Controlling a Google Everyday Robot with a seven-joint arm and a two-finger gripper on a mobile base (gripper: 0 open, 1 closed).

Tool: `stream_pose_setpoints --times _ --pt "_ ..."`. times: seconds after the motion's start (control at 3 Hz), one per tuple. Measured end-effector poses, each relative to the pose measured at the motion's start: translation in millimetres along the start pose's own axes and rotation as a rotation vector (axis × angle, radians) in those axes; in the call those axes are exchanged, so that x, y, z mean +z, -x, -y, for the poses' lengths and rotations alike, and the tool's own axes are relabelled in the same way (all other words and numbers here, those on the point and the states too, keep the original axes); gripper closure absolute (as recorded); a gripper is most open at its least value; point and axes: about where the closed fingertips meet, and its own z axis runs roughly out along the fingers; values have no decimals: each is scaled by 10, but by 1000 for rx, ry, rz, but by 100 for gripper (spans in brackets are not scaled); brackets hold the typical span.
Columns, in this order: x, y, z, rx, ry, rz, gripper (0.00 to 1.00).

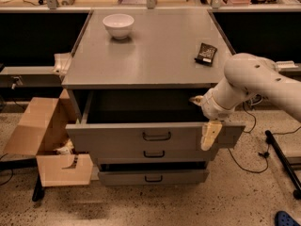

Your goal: Open top drawer

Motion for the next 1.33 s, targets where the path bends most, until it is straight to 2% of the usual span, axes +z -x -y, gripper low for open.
stream_pose_setpoints --times 0.33,0.67,1.0,1.33 --pt "0 4 -9 -2 6 0 0" --pt "-7 55 -135 -31 83 4 0" --pt "-57 104 -374 -59 142 -21 0" --pt "-19 82 -655 -55 208 -29 0"
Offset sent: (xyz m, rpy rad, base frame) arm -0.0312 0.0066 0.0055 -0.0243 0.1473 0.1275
